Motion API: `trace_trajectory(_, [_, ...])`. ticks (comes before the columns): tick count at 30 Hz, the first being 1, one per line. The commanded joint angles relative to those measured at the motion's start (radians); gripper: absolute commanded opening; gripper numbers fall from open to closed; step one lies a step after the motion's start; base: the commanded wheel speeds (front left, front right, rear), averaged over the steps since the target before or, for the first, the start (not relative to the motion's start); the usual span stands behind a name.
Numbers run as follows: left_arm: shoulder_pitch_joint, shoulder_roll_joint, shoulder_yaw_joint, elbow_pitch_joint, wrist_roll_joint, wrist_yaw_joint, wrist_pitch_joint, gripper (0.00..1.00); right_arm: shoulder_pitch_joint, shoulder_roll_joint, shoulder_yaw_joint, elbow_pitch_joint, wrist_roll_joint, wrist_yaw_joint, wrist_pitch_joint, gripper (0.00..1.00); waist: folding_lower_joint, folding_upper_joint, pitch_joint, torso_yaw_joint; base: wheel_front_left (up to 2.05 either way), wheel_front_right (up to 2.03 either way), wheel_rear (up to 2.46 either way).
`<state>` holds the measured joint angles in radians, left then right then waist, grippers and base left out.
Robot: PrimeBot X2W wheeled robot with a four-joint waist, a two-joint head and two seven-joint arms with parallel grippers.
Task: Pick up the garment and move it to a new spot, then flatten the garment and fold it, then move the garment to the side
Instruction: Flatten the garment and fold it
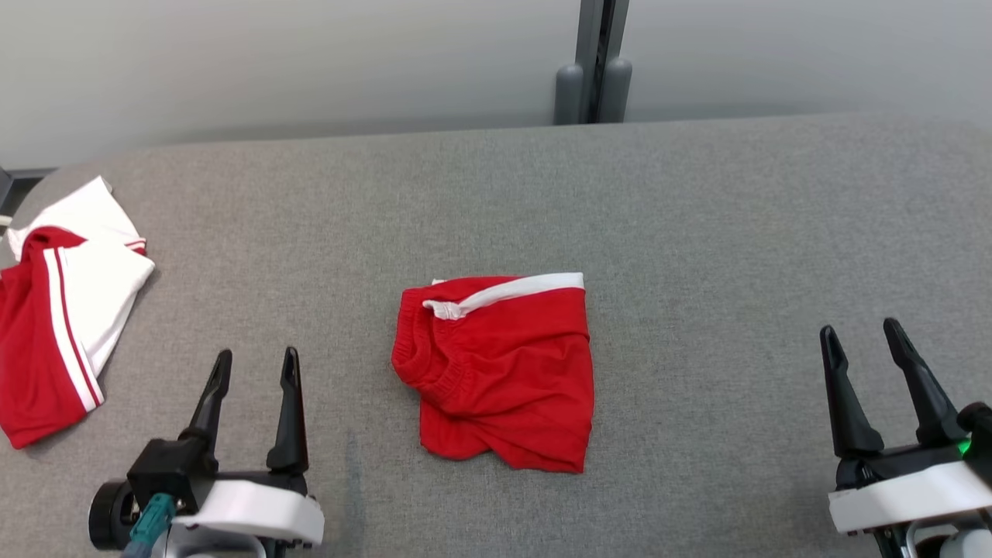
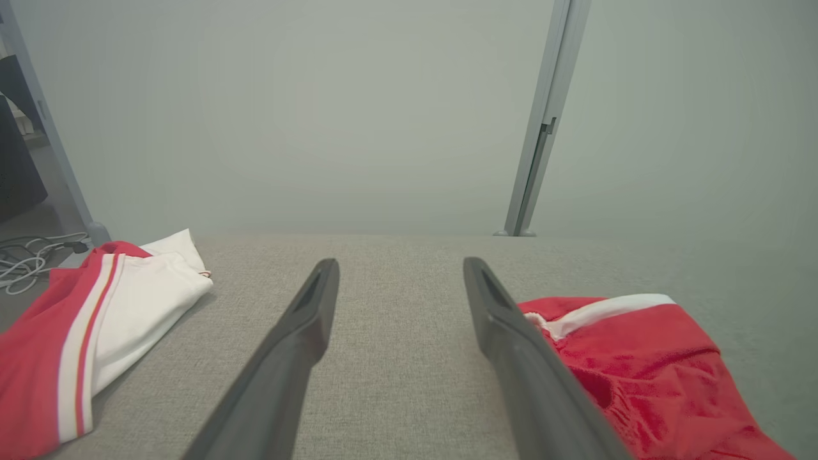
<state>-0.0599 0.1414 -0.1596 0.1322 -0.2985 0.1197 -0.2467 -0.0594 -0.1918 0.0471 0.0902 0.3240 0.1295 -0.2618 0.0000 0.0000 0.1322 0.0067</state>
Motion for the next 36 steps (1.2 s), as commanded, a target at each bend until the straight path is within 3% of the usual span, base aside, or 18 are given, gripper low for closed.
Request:
trace_trajectory(1, [0.033,0.007,0.005,-0.019,-0.003,0.011,0.007,1.00,0.026,0.000,-0.006,-0.001,-0.015,0.002,-0.004,1.00,0.0000,0.0000,-0.038,-0.006,0.00,0.00,0.00])
trace_trajectory(17, [0.200,0.034,-0.019,-0.135,0.004,0.050,0.091,1.00,0.155,0.020,-0.037,-0.044,-0.064,0.002,0.052,1.00,0.0000,0.0000,-0.148,0.000,0.00,0.00,0.00])
trace_trajectory(36, [0.204,0.051,-0.026,-0.126,-0.009,0.058,0.103,1.00,0.179,0.047,-0.056,-0.058,-0.085,0.002,0.095,1.00,0.0000,0.0000,-0.169,-0.004,0.00,0.00,0.00])
